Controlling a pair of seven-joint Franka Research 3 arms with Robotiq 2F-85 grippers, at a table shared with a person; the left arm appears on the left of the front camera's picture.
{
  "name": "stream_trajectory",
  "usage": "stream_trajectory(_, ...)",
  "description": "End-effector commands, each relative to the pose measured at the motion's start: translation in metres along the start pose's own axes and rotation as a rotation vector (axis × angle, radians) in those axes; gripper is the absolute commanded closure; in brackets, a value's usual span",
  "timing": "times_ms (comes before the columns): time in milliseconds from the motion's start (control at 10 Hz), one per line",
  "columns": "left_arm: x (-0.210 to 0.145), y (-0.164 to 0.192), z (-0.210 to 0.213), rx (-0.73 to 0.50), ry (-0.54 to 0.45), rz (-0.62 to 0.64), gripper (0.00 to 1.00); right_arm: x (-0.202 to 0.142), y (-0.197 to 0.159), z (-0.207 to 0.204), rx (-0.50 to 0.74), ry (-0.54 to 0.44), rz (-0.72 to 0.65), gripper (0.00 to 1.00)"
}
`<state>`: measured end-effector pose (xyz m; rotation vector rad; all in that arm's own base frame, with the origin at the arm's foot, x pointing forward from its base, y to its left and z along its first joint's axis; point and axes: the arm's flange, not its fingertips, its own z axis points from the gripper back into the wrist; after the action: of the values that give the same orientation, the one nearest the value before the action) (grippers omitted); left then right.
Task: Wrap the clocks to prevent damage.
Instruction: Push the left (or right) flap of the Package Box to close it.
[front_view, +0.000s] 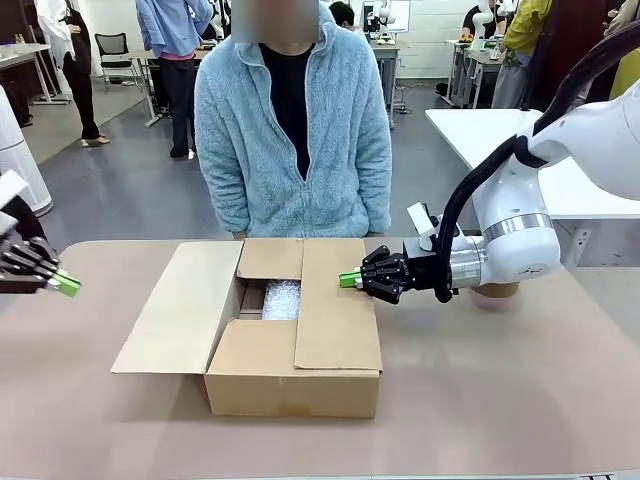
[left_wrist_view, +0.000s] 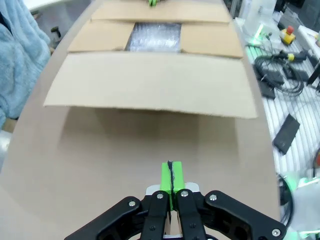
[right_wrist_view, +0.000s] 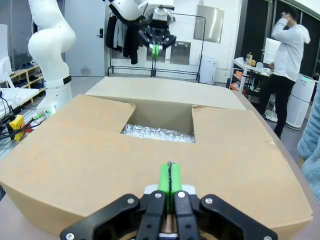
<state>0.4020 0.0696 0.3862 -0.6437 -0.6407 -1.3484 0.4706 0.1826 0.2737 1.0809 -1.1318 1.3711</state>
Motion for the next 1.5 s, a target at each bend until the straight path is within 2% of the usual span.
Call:
stream_trajectory(0, -0.008, 0.014, -0.049, 0.047, 0.100, -0.072, 1.00, -0.003, 0.000, 0.000, -0.009, 0.009, -0.005, 0.99)
stream_trajectory(100, -0.007, 0.027, -0.064, 0.021, 0.133, -0.076, 1.00, -0.003, 0.000, 0.000, -0.009, 0.009, -0.005, 0.99)
stream_trajectory(200, -0.008, 0.033, -0.078, 0.003, 0.116, -0.054, 1.00, -0.003, 0.000, 0.000, -0.009, 0.009, -0.005, 0.99)
stream_trajectory(400, -0.001, 0.035, -0.094, -0.065, -0.040, -0.005, 1.00, -0.003, 0.000, 0.000, -0.009, 0.009, -0.005, 0.99)
stream_trajectory(500, 0.006, 0.040, -0.097, -0.117, -0.153, 0.040, 1.00, -0.003, 0.000, 0.000, -0.009, 0.009, -0.005, 0.99)
stream_trajectory(700, 0.007, 0.041, -0.104, -0.145, -0.364, 0.145, 1.00, -0.003, 0.000, 0.000, -0.009, 0.009, -0.005, 0.99)
stream_trajectory(900, 0.012, 0.045, -0.114, -0.230, -0.487, 0.186, 1.00, -0.003, 0.000, 0.000, -0.009, 0.009, -0.005, 0.99)
stream_trajectory(1100, 0.025, 0.051, -0.130, -0.255, -0.523, 0.165, 1.00, -0.003, 0.000, 0.000, -0.009, 0.009, -0.005, 0.99)
stream_trajectory(1400, 0.063, 0.061, -0.159, -0.239, -0.522, 0.103, 1.00, -0.003, 0.000, 0.000, -0.009, 0.009, -0.005, 0.99)
